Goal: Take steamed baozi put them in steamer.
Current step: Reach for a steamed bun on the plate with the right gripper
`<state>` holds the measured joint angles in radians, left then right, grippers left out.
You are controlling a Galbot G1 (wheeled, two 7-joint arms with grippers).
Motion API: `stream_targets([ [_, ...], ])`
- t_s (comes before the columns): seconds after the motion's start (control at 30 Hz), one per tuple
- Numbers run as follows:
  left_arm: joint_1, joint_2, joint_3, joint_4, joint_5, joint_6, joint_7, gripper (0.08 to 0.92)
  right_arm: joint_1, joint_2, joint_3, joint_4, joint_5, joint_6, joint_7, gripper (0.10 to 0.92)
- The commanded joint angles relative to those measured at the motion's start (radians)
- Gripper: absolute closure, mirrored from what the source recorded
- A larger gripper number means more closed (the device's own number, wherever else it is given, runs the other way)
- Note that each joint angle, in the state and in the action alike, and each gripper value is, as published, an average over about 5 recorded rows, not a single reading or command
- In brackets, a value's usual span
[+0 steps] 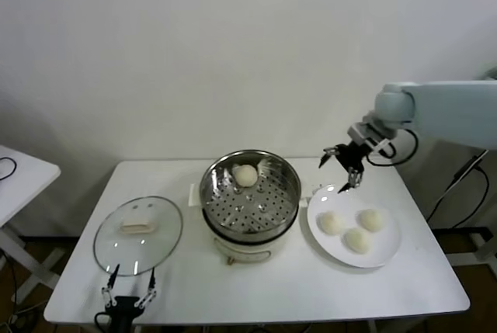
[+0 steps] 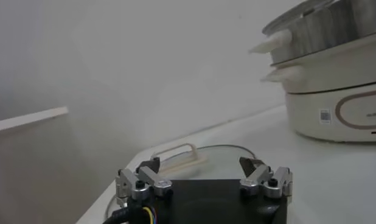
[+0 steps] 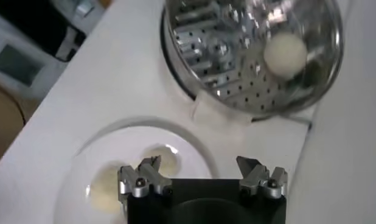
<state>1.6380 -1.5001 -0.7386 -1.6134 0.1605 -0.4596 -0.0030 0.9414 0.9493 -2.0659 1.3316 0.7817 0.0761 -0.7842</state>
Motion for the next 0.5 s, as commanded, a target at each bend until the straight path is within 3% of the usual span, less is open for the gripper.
stream_targets([
  [0.03,0.002,-0.002,-0.002,0.002,0.001,-0.002,-0.001,0.177,-0.099,-0.058,0.028,0.100,0.058,-0.377,0.104,0.203],
  [0.5,0.014,-0.005,-0.006,0.003,0.006,-0.007,-0.006,0.177,-0.394,-0.024,0.217,-0.073,-0.134,-0.390,0.106,0.203],
])
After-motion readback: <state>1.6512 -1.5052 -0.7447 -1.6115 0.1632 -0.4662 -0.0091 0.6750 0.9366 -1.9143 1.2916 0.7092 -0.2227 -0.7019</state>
